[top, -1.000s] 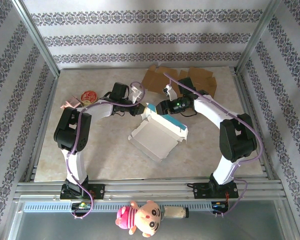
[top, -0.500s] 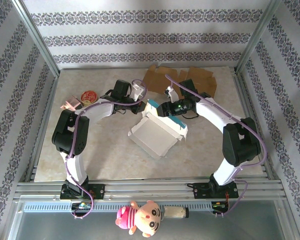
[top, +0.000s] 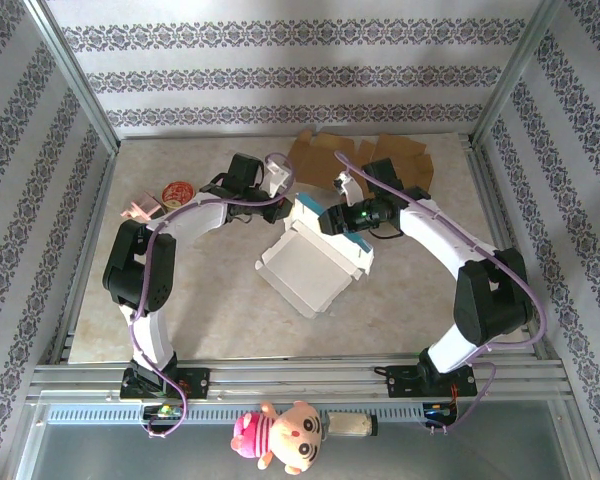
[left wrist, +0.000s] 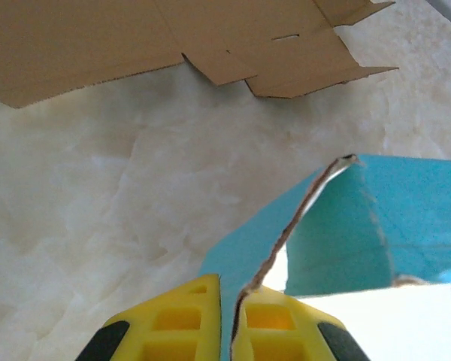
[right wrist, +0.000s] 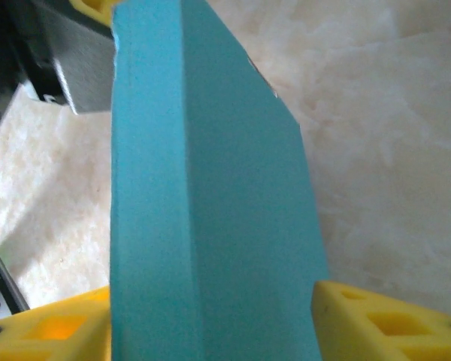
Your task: Fold the paper box
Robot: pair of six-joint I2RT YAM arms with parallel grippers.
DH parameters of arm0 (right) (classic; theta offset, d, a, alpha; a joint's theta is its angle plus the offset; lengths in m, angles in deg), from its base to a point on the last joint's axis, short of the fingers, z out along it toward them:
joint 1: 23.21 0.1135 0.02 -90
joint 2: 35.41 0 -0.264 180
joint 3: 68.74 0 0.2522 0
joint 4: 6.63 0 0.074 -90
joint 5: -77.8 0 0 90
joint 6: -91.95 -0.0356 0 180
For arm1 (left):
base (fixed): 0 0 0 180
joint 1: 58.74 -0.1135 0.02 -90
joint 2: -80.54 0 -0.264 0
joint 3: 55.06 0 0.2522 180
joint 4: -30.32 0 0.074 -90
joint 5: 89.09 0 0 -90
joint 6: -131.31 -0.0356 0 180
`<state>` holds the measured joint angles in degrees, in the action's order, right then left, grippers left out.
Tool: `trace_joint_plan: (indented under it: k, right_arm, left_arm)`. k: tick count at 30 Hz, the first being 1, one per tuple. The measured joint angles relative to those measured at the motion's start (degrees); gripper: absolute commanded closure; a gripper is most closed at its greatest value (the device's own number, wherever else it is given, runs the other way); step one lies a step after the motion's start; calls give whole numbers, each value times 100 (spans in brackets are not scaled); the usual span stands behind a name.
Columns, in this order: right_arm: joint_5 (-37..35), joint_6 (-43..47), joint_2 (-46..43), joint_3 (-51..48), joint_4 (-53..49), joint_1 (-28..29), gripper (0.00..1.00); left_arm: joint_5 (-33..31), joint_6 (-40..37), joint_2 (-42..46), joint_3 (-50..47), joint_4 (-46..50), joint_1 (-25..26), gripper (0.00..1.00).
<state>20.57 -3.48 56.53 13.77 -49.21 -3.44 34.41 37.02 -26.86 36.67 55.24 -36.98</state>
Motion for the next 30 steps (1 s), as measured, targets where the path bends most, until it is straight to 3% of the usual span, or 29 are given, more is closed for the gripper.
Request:
trace_joint_plan:
  k: [4, 19, 23, 30]
  right_arm:
    - [-50, 66, 4, -4, -13, 2, 54]
    - [-398, 133, 46, -4, 162, 149, 58]
    - [-492, 129, 59, -52, 166, 153, 58]
    - [-1040, 254, 136, -350, 295, 348, 63]
  left_arm:
    - [-37, 31, 0, 28, 44, 4, 95]
    - [-55, 1307, -636, 1515, 1432, 83, 87]
    - [-55, 1672, -667, 1416, 1517, 111, 86]
    - [4, 2450, -610, 243, 597, 225, 76]
